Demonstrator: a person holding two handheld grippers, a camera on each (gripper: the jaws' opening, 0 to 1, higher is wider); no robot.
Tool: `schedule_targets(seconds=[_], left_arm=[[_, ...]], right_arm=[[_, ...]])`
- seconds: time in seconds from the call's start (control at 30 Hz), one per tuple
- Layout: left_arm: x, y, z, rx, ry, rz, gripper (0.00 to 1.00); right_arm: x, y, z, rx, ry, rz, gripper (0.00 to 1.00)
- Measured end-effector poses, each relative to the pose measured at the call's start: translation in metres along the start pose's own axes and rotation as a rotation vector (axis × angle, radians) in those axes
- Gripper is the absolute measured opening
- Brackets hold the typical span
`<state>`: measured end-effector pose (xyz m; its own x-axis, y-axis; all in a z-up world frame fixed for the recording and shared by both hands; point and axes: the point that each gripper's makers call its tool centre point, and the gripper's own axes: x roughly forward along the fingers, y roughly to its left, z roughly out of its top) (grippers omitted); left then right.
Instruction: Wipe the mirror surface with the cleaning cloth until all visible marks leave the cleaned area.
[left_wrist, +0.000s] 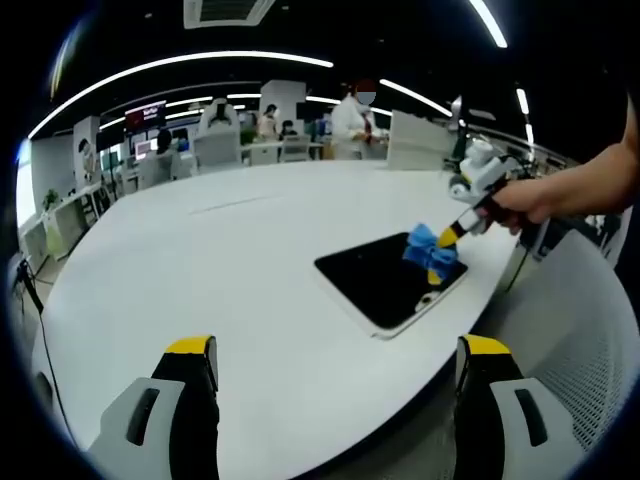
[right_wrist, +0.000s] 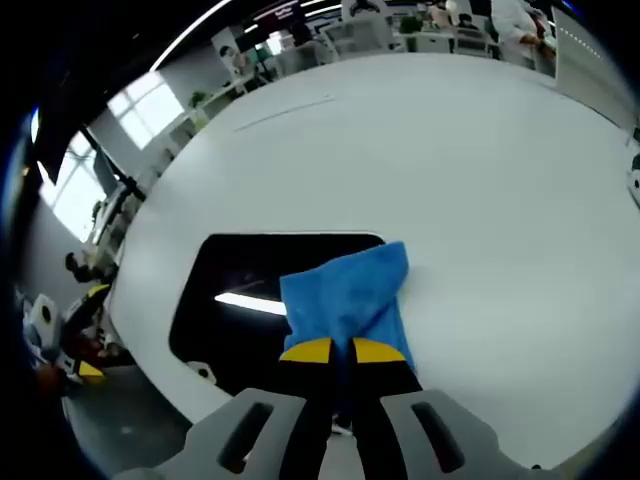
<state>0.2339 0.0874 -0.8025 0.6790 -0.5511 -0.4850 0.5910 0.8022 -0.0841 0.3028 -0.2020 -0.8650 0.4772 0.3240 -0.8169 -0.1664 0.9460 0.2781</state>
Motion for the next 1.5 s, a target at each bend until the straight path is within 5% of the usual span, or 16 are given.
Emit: schedule_targets(seconds=[0.8, 1.5], left_arm=[[0.001, -0.002, 0.001, 0.001, 0.0, -0.008, 0.99], [0.001, -0.003, 0.001, -0.004, 0.001, -0.02, 0.99]], right_arm=[[-0.018, 0.007, -0.032, 0.005, -0.001, 0.01, 0.01], [-0.018, 0.009, -0.032, 0.006, -0.005, -0.015, 0.02]])
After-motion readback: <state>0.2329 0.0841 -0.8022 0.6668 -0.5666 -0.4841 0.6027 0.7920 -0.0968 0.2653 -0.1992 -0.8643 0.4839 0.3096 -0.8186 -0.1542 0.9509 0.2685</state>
